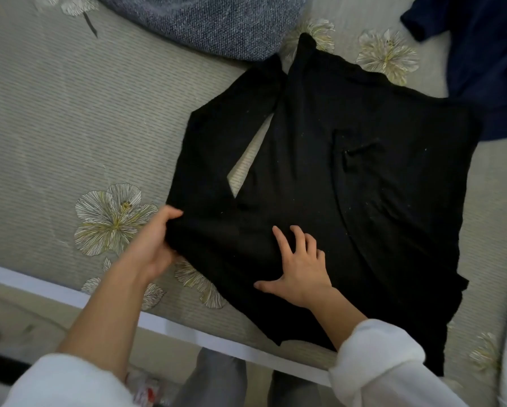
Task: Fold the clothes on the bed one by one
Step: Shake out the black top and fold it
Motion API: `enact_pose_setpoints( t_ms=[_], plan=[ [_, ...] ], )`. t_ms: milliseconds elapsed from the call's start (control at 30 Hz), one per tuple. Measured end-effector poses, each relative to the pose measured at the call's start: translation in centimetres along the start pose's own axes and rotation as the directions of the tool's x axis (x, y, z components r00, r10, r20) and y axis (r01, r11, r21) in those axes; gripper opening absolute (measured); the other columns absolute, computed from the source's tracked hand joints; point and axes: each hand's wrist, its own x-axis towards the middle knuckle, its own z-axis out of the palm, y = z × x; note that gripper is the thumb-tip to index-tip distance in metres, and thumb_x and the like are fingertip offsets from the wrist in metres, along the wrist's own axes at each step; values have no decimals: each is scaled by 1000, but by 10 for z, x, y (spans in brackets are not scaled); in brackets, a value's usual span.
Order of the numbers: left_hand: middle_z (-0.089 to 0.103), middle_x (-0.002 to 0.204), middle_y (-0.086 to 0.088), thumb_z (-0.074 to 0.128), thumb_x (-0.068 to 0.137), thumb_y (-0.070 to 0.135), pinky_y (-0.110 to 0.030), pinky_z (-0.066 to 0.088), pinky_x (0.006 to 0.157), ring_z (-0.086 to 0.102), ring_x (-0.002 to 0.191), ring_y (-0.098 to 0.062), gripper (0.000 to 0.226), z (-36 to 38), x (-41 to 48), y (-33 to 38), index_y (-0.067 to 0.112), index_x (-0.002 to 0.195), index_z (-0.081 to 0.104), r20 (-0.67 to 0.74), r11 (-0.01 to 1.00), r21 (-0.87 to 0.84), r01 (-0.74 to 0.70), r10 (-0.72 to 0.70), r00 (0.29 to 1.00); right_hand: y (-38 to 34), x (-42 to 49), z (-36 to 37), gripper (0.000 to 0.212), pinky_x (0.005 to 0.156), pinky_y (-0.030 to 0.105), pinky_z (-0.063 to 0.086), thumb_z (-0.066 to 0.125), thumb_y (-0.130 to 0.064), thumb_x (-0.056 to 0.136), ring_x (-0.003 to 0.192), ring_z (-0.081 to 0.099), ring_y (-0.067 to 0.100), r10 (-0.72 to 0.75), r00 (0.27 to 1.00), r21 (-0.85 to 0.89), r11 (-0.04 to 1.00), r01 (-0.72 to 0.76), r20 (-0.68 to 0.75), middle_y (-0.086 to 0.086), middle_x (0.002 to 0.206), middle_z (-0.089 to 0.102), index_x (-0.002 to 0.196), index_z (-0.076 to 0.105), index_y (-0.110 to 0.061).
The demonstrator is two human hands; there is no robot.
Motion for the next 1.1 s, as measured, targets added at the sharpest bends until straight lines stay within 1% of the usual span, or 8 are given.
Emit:
enact_pose_setpoints(
  t_ms=[167, 333, 433, 533, 667, 833, 967, 1100],
  plan=[
    [71, 112, -8, 54, 83, 26, -37, 58, 67, 71, 92, -23, 33, -33, -12, -26, 17, 114, 64, 165, 969, -170, 181, -153, 974, -9, -5, 6, 134, 116, 53, 5, 62, -78, 62, 145, -15, 32, 26, 997, -112, 994, -17, 71, 5, 155, -30, 138, -39, -33],
    [69, 114, -10, 65, 84, 35, -42, 59, 77, 66, 106, -26, 36, -26, -12, -22, 12, 112, 61, 140, 798, -594, 106, -28, 990, -13, -4, 10, 136, 116, 53, 5, 63, -77, 64, 145, -17, 34, 46, 996, -148, 988, -36, 70, 10, 153, -34, 134, -43, -28],
    [70, 111, -7, 63, 86, 12, -31, 58, 68, 68, 102, -21, 23, -1, -16, -14, 18, 108, 61, -119, 861, -481, -164, 121, 985, -8, -5, 8, 133, 116, 52, 5, 65, -74, 65, 145, -15, 32, 0, 997, -126, 992, 9, 75, 8, 154, -32, 142, -35, -30],
    [65, 104, 7, 65, 75, -6, -20, 53, 78, 65, 102, -13, 44, 36, -35, -7, 32, 96, 54, -404, 735, 79, -673, 641, 652, 5, -9, -2, 117, 116, 46, 8, 66, -67, 68, 144, -9, 23, -83, 995, 18, 996, 82, 62, -3, 157, -18, 150, -11, -35],
    [61, 110, 17, 58, 74, 3, -12, 44, 85, 58, 96, -3, 50, 97, -62, -29, 35, 111, 49, 253, 106, 606, -789, 914, 317, 31, -13, -19, 39, 95, 16, 40, 69, -18, 83, 127, 47, 19, 133, 982, 746, 666, 11, -132, 1, 128, 55, 121, 59, -24],
    [5, 161, 4, 50, 85, 3, -37, 47, 90, 45, 121, -21, 69, 114, -37, -90, 29, 144, 26, 752, -313, 654, -689, 165, 638, 72, -27, -31, 24, 83, 33, 53, 53, -2, 88, 88, 67, 19, 655, 743, 947, 307, -93, -140, 6, 92, 70, 86, 64, -23],
    [14, 159, 4, 49, 87, 7, -33, 41, 94, 37, 127, -17, 62, 92, -23, -105, 24, 143, 29, 716, -306, 691, -655, 161, 679, 63, -24, -33, 21, 81, 24, 50, 67, -18, 85, 94, 63, 14, 491, 826, 842, 537, -38, -276, -6, 99, 62, 103, 60, -25],
    [39, 139, 2, 51, 84, 12, -33, 43, 88, 45, 117, -20, 64, 77, -21, -104, 22, 143, 31, 683, -391, 720, -573, 257, 683, 20, 4, -40, 75, 97, 25, 42, 73, -42, 77, 116, 45, 11, 223, 838, 557, 823, 112, -498, -4, 130, 40, 139, 37, -20]
  ],
)
